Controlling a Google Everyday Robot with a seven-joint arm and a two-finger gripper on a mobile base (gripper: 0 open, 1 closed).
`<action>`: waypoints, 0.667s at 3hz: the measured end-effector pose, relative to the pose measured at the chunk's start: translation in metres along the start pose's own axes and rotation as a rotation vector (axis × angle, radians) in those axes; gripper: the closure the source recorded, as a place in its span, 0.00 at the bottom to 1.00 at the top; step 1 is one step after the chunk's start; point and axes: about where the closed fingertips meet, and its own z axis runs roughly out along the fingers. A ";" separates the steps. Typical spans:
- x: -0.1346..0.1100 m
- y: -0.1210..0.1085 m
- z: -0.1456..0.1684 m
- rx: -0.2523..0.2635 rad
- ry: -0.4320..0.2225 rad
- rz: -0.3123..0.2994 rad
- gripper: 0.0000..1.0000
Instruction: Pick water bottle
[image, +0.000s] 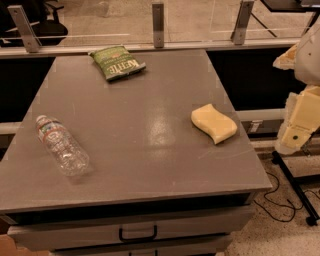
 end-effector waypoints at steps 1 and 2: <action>0.000 0.000 0.000 0.000 0.000 0.000 0.00; -0.012 0.000 0.005 -0.004 -0.027 -0.012 0.00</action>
Offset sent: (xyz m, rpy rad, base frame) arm 0.0094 0.0257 -0.0108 0.0518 0.0118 0.0455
